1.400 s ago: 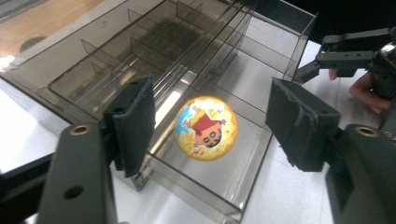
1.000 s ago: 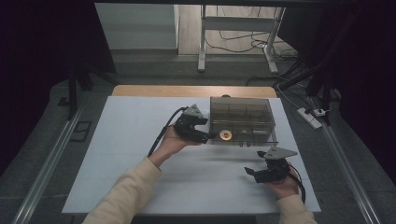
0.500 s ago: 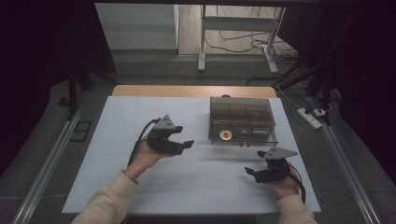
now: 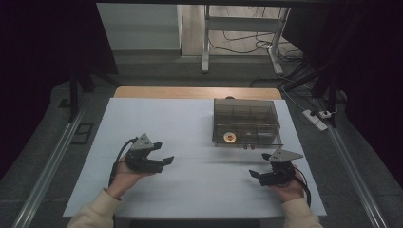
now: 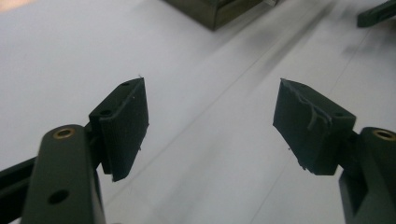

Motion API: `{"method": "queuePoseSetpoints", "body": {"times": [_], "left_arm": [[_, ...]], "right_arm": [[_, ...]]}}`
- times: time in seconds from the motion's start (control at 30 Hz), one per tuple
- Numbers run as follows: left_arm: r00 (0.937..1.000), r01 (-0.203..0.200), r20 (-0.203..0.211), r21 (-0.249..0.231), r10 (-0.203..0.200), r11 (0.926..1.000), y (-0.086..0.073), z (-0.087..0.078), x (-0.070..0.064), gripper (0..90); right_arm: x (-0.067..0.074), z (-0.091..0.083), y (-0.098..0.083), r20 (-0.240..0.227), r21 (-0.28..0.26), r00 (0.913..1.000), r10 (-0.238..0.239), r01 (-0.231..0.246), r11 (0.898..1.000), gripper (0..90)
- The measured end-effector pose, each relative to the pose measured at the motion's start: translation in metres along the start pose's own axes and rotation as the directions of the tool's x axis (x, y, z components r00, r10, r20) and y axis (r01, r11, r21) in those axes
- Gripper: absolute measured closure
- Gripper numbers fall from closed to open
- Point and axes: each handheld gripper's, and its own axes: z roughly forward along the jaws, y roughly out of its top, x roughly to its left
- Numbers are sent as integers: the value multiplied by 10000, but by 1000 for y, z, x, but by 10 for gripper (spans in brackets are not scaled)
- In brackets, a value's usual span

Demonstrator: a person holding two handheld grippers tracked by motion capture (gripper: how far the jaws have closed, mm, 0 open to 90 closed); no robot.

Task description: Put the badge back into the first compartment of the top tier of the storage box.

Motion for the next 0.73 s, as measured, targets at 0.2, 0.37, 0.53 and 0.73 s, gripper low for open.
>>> {"method": "queuePoseSetpoints", "body": {"times": [0.2, 0.37, 0.53, 0.73], "left_arm": [[9991, 198, -367, 154, -192, 9997, -22, -9, 7, 262], [9976, 382, -593, 293, -364, 9988, -37, -15, 12, 259], [9965, 432, -729, 303, -409, 9986, -41, -17, 14, 252], [9961, 307, -839, 445, -268, 9985, -41, -15, 14, 240]], "right_arm": [[0, 0, 0, 15, 11, 10000, -23, 23, 10000, 143], [0, 0, 0, 2, -45, 10000, 7, -7, 10000, 143], [1, -2, 1, -9, -174, 10000, 22, -22, 9998, 143], [1, -4, 2, -56, -352, 10000, -11, 9, 9994, 144]]}}
